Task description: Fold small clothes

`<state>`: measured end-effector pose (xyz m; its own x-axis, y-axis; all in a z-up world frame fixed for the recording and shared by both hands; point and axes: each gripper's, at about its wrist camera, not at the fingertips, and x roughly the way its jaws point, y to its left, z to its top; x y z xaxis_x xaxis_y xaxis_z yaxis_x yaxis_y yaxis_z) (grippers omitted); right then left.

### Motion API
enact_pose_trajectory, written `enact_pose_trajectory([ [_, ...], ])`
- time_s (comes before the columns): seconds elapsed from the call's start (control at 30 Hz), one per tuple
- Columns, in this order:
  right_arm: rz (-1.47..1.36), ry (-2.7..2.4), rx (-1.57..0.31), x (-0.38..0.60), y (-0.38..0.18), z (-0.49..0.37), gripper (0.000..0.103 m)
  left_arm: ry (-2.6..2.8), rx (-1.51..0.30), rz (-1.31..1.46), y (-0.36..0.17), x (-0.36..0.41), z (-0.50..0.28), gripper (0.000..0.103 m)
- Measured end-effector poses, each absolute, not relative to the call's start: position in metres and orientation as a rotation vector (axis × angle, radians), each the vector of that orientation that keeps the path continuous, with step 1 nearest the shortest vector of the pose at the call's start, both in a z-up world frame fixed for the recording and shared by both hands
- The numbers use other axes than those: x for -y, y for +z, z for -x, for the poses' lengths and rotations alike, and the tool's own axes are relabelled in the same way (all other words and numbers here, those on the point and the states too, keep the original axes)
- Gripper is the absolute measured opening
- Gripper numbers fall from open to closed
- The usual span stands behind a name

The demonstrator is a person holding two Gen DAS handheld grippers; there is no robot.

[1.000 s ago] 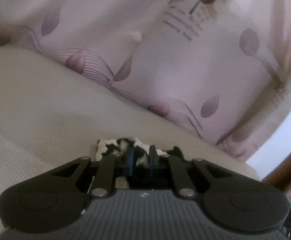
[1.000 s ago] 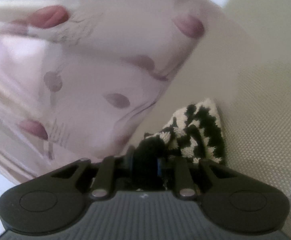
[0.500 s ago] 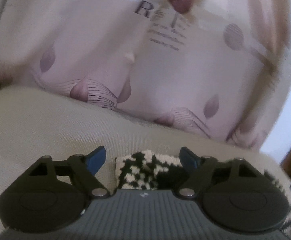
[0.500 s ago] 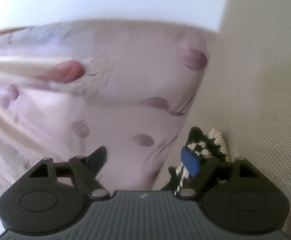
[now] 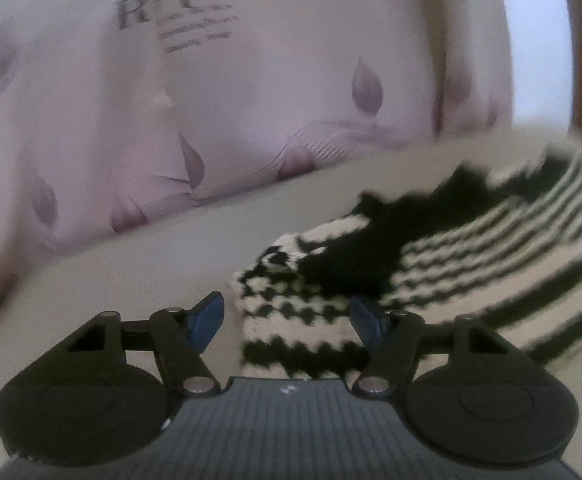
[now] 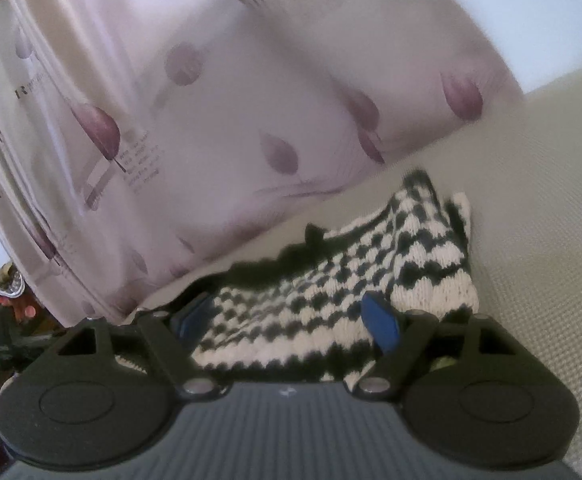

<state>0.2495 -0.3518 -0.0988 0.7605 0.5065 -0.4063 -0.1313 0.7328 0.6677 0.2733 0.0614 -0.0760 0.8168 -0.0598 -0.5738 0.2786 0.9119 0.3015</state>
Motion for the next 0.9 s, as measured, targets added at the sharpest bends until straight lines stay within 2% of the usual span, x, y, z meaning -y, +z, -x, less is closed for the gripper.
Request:
enact_pose_trajectory([
  [0.13,-0.709,0.37,-0.609,0.356,-0.102,-0.247,0.08,-0.112,-0.647,-0.48,-0.087,-0.042,-0.308,0.071],
  [0.2,-0.715,0.366,-0.606,0.357,-0.102,-0.247,0.08,-0.037,-0.647,-0.387,-0.08,-0.051,-0.323,0.071],
  [0.33,-0.693,0.368,-0.61,0.356,-0.1,-0.246,0.08,0.042,-0.639,0.016,-0.061,-0.105,-0.336,0.071],
  [0.5,-0.699,0.373,-0.609,0.356,-0.1,-0.246,0.08,-0.021,-0.705,0.075,-0.058,-0.144,-0.319,0.071],
  [0.63,-0.728,0.371,-0.602,0.36,-0.103,-0.245,0.08,-0.156,-0.787,0.172,-0.069,-0.154,-0.29,0.067],
  [0.67,-0.73,0.369,-0.601,0.36,-0.103,-0.245,0.08,-0.179,-0.798,0.187,-0.073,-0.155,-0.282,0.06],
  [0.7,-0.729,0.368,-0.601,0.36,-0.103,-0.245,0.08,-0.19,-0.806,0.19,-0.075,-0.155,-0.279,0.046],
  [0.73,-0.726,0.367,-0.602,0.36,-0.103,-0.245,0.08,-0.203,-0.814,0.192,-0.078,-0.154,-0.275,0.028],
  [0.8,-0.72,0.366,-0.603,0.359,-0.102,-0.245,0.08,-0.237,-0.812,0.221,-0.08,-0.153,-0.266,0.011],
  [0.9,-0.711,0.361,-0.602,0.358,-0.101,-0.244,0.08,-0.237,-0.79,0.202,-0.072,-0.15,-0.24,0.01],
])
